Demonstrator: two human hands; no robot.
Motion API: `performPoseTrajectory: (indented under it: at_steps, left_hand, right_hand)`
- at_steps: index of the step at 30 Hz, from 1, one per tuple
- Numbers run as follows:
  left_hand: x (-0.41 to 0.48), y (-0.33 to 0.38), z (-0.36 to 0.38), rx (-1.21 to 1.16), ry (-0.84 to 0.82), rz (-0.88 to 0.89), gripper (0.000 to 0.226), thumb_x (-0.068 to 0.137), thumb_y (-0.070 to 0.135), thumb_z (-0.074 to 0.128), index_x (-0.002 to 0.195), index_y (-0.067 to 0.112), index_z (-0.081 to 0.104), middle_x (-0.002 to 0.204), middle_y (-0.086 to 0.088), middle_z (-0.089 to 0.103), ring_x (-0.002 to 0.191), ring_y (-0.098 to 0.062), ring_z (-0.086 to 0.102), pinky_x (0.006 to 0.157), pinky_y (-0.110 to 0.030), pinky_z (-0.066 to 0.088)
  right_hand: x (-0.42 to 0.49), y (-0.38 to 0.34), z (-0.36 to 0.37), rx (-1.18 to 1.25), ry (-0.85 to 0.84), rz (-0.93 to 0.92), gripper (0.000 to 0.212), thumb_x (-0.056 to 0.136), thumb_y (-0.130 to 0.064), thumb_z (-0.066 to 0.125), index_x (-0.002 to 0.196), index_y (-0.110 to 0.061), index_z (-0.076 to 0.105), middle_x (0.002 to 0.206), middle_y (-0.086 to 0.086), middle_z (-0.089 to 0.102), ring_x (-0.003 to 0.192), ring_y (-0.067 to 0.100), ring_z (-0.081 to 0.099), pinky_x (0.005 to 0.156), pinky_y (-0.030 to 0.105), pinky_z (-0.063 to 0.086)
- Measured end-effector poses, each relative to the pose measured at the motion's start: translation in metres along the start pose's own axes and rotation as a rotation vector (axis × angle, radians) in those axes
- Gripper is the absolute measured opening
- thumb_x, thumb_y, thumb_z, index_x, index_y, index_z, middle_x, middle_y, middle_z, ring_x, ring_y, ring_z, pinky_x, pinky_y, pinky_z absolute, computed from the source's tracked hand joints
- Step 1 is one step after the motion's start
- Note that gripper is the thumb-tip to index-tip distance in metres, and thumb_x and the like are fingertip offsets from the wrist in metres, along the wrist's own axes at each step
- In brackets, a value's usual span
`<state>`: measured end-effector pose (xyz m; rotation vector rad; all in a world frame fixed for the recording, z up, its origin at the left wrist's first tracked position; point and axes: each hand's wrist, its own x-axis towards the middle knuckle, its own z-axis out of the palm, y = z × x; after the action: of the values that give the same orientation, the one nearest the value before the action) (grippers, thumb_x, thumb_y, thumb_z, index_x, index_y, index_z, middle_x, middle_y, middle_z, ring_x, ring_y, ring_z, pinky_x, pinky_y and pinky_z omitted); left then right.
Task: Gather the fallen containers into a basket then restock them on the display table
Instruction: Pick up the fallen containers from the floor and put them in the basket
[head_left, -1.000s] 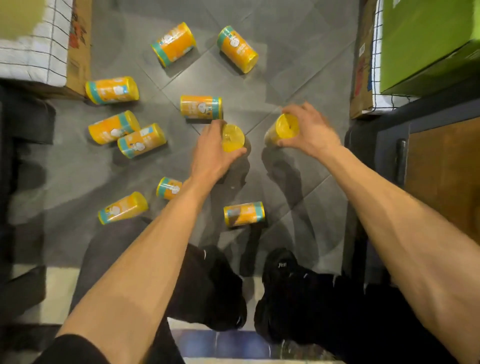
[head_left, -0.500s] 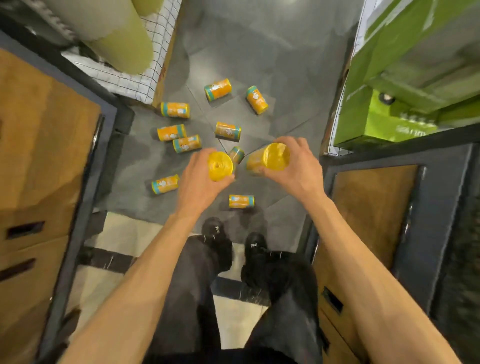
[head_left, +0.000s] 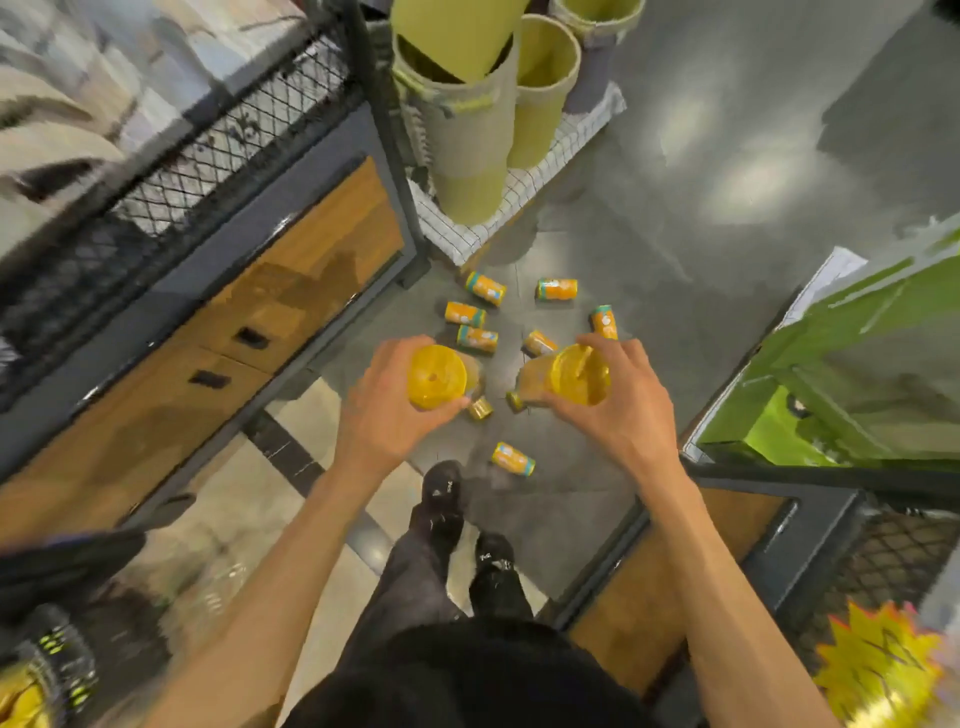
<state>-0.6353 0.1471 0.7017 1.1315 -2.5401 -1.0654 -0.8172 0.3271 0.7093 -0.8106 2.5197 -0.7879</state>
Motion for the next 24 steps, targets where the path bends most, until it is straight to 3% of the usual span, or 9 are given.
performPoseTrajectory:
  at_steps: [3,6,12,20,24]
  left_hand:
    - [-0.035,-0.005,-0.026,-0.039,0.138,-0.042,0.067,0.066,0.067,0.074,0.122,0.039,0.051,0.119,0.016,0.055,0.109,-0.009,0.055,0.086,-0.041,0.052]
    - [-0.069,-0.006,-0.048,-0.03,0.249,-0.106,0.068,0.067,0.064,0.078,0.124,0.038,0.051,0.121,0.016,0.055,0.107,-0.007,0.054,0.086,-0.039,0.052]
    - [-0.14,-0.018,-0.081,-0.064,0.45,-0.216,0.068,0.065,0.074,0.068,0.121,0.037,0.052,0.116,0.017,0.055,0.104,-0.006,0.053,0.083,-0.039,0.053]
    - [-0.236,-0.066,-0.119,-0.112,0.654,-0.401,0.071,0.062,0.075,0.07,0.122,0.046,0.047,0.12,0.017,0.054,0.105,-0.011,0.054,0.083,-0.041,0.054]
    - [-0.293,-0.096,-0.15,-0.115,0.737,-0.481,0.071,0.06,0.074,0.073,0.119,0.047,0.047,0.114,0.018,0.051,0.102,-0.009,0.052,0.081,-0.032,0.05]
  right_hand:
    - [-0.009,-0.026,-0.008,-0.002,-0.019,-0.11,0.072,0.066,-0.055,0.083,0.129,-0.039,0.051,0.12,-0.017,0.049,0.103,0.005,0.053,0.075,0.029,0.043]
    - [-0.019,-0.053,-0.012,-0.008,-0.078,-0.197,0.074,0.065,-0.055,0.083,0.13,-0.039,0.05,0.119,-0.017,0.049,0.088,-0.008,0.048,0.069,0.024,0.037]
    - [-0.042,-0.102,0.003,-0.015,-0.174,-0.414,0.074,0.065,-0.06,0.081,0.13,-0.04,0.052,0.129,-0.012,0.053,0.114,0.01,0.054,0.082,0.033,0.047]
    - [-0.095,-0.172,0.049,-0.069,-0.338,-0.669,0.075,0.065,-0.056,0.084,0.13,-0.037,0.054,0.118,-0.013,0.053,0.107,0.005,0.051,0.076,0.022,0.038]
    - [-0.133,-0.22,0.082,-0.123,-0.429,-0.784,0.075,0.068,-0.06,0.079,0.134,-0.037,0.05,0.122,-0.012,0.051,0.107,0.007,0.051,0.077,0.023,0.039]
